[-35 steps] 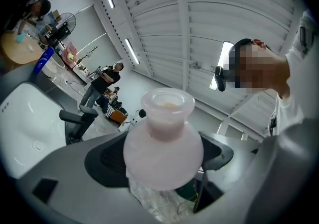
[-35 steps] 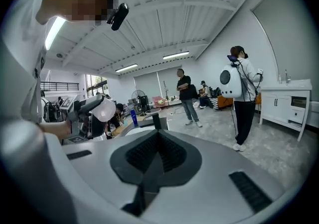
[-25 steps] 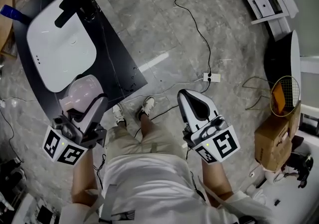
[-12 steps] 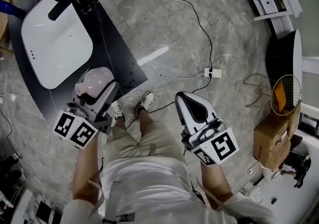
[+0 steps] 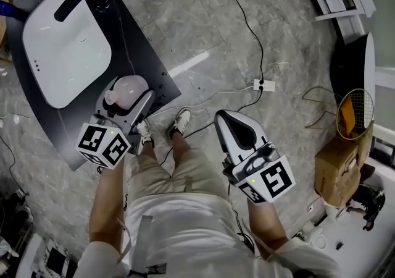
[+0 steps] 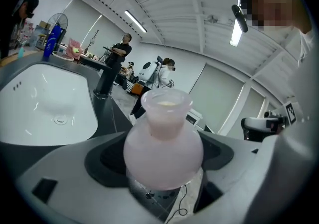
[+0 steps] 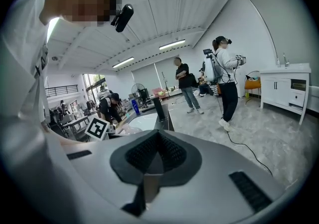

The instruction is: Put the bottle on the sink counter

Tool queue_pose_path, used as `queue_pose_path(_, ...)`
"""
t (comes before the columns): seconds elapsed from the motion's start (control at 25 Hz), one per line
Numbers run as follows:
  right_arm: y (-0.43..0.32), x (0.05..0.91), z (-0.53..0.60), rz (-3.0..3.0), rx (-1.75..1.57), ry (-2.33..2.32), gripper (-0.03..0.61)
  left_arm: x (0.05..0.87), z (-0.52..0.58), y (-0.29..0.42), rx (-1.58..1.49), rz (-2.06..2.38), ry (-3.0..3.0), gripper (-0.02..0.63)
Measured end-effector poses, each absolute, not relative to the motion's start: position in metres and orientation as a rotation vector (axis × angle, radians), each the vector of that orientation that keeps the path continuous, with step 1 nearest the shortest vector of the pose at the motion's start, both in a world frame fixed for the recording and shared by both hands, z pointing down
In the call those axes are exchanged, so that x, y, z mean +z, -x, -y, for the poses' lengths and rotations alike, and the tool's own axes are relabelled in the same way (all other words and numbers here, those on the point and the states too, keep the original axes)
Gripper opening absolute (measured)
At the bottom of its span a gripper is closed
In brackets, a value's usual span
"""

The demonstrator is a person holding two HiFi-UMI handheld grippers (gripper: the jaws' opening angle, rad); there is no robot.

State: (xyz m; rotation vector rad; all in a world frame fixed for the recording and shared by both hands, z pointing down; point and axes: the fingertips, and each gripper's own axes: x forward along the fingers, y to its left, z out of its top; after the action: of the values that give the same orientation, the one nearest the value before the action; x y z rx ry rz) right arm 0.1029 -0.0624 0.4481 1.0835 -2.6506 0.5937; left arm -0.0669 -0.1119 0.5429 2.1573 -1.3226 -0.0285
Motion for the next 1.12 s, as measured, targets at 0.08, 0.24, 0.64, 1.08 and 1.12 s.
queue_pose_path(0.08,-0.105,0.444,0.062,2.657,0.584,-1.092,0.011,0.55,0.113,0.063,0.01,1.319,-2.165,0.402)
queue_pose_path(0.24,-0.11,0.434,0.063,2.664,0.568,-1.111,0.011,0.567,0.115,0.057,0.103,1.317,-2.161,0.402)
queue_pose_path(0.64,-0.121,0.427,0.062,2.657,0.563,-1.142,0.011,0.592,0.123,0.048,0.297,1.332,-2.179,0.402)
queue_pose_path(1.08,-0.125,0.418,0.062,2.646,0.558,-1.216,0.01,0.607,0.126,0.037,0.478,1.306,-2.211,0.402)
queue_pose_path(1.12,-0.124,0.418,0.062,2.647,0.557,-1.22,0.011,0.608,0.126,0.036,0.499,1.307,-2.215,0.402)
